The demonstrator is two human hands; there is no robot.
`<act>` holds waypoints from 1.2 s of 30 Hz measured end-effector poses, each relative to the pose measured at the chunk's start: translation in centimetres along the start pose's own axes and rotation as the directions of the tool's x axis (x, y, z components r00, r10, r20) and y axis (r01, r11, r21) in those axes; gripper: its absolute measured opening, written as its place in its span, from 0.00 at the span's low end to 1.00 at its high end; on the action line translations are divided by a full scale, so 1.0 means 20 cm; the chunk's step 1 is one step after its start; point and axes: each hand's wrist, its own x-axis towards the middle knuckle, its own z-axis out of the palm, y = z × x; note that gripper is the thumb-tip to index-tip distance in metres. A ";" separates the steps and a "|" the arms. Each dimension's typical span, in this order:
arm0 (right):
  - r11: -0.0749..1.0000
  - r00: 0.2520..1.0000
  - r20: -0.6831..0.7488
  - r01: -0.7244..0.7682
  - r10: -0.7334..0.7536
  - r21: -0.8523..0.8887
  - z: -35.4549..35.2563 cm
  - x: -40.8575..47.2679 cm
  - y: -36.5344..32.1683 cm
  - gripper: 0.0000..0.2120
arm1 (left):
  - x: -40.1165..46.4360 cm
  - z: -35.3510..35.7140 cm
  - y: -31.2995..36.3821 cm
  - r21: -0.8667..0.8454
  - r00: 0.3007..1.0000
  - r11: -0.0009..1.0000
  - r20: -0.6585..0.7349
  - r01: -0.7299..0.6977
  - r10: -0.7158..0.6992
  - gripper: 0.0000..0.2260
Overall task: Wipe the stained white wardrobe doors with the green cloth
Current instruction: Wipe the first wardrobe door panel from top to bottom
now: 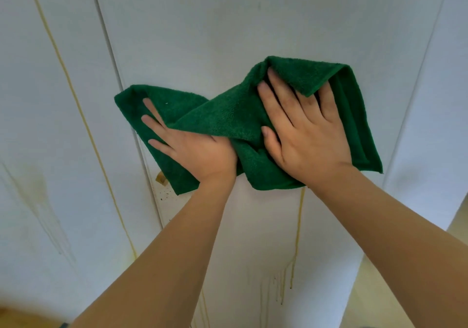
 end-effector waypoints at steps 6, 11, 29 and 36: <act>1.000 1.000 -0.005 -0.026 0.026 -0.008 -0.03 -0.11 0.18 0.28 | -0.16 0.01 0.20 -0.003 0.988 0.988 0.019 -0.156 0.156 0.32; 0.988 0.987 -0.034 -0.155 0.155 0.015 -0.03 -0.22 0.26 0.27 | -0.31 0.07 0.25 0.103 0.908 0.904 0.111 -0.415 0.405 0.29; 0.890 0.889 -0.053 -0.456 0.454 -0.020 0.10 -0.31 -0.12 0.33 | -0.03 -0.04 -0.04 -0.111 0.104 0.159 0.394 -0.981 0.913 0.25; 0.867 0.867 -0.017 -0.497 0.497 0.002 0.12 -0.22 -0.31 0.34 | 0.16 -0.10 -0.12 -0.146 0.039 0.103 0.388 -0.984 0.921 0.25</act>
